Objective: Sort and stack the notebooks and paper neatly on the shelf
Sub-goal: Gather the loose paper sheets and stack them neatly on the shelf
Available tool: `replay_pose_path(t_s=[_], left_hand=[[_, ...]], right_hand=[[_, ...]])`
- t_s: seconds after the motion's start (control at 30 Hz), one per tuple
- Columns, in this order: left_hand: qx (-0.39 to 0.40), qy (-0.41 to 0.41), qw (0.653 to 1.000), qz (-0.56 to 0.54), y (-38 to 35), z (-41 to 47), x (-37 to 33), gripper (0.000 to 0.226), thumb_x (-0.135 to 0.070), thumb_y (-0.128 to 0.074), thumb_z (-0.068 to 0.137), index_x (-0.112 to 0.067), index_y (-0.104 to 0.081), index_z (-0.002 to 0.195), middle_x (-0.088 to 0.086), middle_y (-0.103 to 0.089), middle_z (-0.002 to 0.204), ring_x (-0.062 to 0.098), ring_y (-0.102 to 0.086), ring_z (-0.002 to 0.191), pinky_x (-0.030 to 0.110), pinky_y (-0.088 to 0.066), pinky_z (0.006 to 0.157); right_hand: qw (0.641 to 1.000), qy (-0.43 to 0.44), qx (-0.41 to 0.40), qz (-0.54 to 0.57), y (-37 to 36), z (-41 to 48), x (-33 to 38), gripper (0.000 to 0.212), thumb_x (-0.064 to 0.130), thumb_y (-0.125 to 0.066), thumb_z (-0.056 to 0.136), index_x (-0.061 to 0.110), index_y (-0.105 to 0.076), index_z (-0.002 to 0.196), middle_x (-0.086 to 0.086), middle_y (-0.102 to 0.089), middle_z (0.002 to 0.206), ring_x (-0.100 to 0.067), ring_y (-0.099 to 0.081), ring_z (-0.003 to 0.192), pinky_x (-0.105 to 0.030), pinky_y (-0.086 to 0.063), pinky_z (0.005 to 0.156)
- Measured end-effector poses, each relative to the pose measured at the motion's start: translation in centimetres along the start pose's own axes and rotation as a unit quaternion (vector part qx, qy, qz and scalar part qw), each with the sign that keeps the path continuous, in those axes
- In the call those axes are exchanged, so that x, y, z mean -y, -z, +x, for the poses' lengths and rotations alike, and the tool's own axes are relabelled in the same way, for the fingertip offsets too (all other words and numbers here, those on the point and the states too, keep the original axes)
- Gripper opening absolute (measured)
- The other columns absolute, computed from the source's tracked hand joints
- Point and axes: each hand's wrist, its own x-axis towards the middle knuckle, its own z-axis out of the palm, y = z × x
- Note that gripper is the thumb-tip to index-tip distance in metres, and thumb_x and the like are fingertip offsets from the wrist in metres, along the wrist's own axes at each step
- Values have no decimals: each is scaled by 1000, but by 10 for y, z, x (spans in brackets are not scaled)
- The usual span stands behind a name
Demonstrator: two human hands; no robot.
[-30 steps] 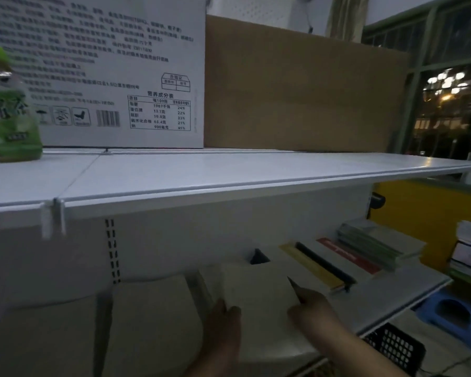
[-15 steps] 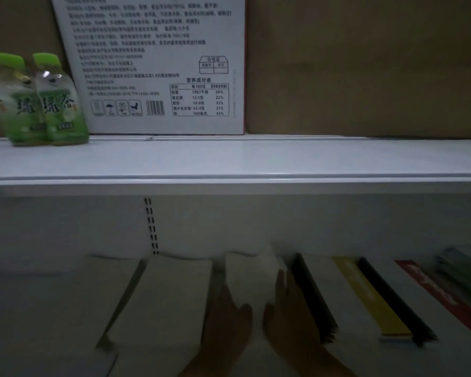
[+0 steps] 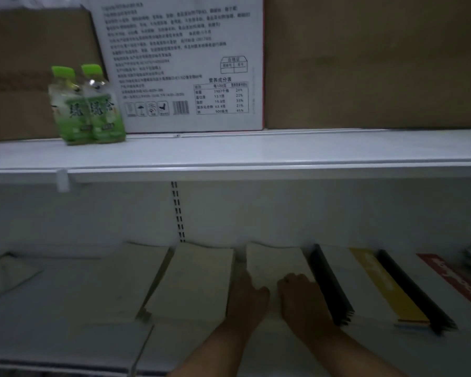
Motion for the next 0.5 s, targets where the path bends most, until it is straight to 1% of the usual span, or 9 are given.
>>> replay_pose_path(t_s=[0.03, 0.07, 0.13, 0.2, 0.23, 0.3, 0.37, 0.43, 0.5], left_hand=[[-1, -2, 1000, -2, 5, -5, -2, 64, -30, -52, 85, -16, -33, 145, 3, -36, 150, 18, -39, 134, 27, -34, 109], [3, -7, 1000, -13, 14, -10, -3, 62, -28, -52, 87, -20, -33, 146, 2, -33, 152, 18, -38, 135, 28, -34, 109], [22, -45, 999, -10, 43, -20, 0, 58, -28, -51, 92, -28, -32, 146, 0, -29, 154, 19, -37, 137, 29, -34, 110], [37, -83, 993, 76, 90, -32, 7, 58, -34, -49, 95, -29, -27, 149, -2, -18, 158, 15, -24, 144, 25, -26, 114], [34, -96, 986, 135, 120, -36, 17, 58, -36, -46, 97, -27, -24, 150, -4, -12, 159, 12, -14, 146, 23, -20, 116], [19, -108, 957, 267, 194, -46, 40, 58, -40, -40, 98, -24, -21, 151, -3, -10, 160, 13, -4, 147, 25, -12, 117], [14, -80, 929, 361, 258, -52, 65, 60, -46, -37, 98, -21, -22, 151, 1, -11, 160, 17, -5, 148, 30, -9, 118], [-30, -18, 908, 417, 347, -88, 114, 65, -52, -36, 96, -20, -23, 151, 3, -12, 160, 20, -6, 148, 35, -11, 119], [-39, 22, 896, 443, 374, -94, 133, 67, -54, -33, 96, -19, -21, 151, 7, -10, 160, 23, -6, 147, 39, -12, 119]], right_hand=[[999, -9, 36, 1, 6, -1, 1, 17, 17, -77, 55, 18, -61, 61, -4, -57, 65, -24, -60, 58, -35, -48, 45], [999, -3, 43, 7, 7, -2, 0, 3, 17, -62, 73, 16, -64, 76, -6, -60, 78, -27, -63, 72, -39, -51, 55], [998, 7, 66, 5, 16, -4, 3, 36, 17, -28, 91, 14, -58, 111, -8, -58, 110, -28, -58, 103, -41, -48, 85], [988, -17, 146, -43, 31, -5, 6, 47, 26, -17, 92, 19, -48, 127, -4, -52, 129, -22, -49, 120, -40, -31, 107], [983, -34, 170, -61, 38, 0, 12, 45, 29, -20, 93, 22, -48, 127, -1, -53, 130, -20, -48, 122, -45, -22, 113], [982, -46, 155, -97, 54, 12, 45, 41, 30, -28, 96, 26, -46, 132, 1, -51, 134, -18, -44, 127, -55, -5, 116], [984, -19, 155, -92, 74, 21, 85, 46, 31, -29, 98, 23, -34, 142, -2, -38, 147, -18, -33, 137, -55, 1, 116], [983, 70, 165, -32, 94, 28, 187, 51, 37, -35, 97, 21, -30, 145, -6, -27, 153, -19, -27, 141, -46, -6, 117], [977, 122, 172, 37, 104, 26, 229, 52, 38, -46, 91, 17, -38, 138, -11, -35, 147, -26, -39, 132, -39, -28, 112]])
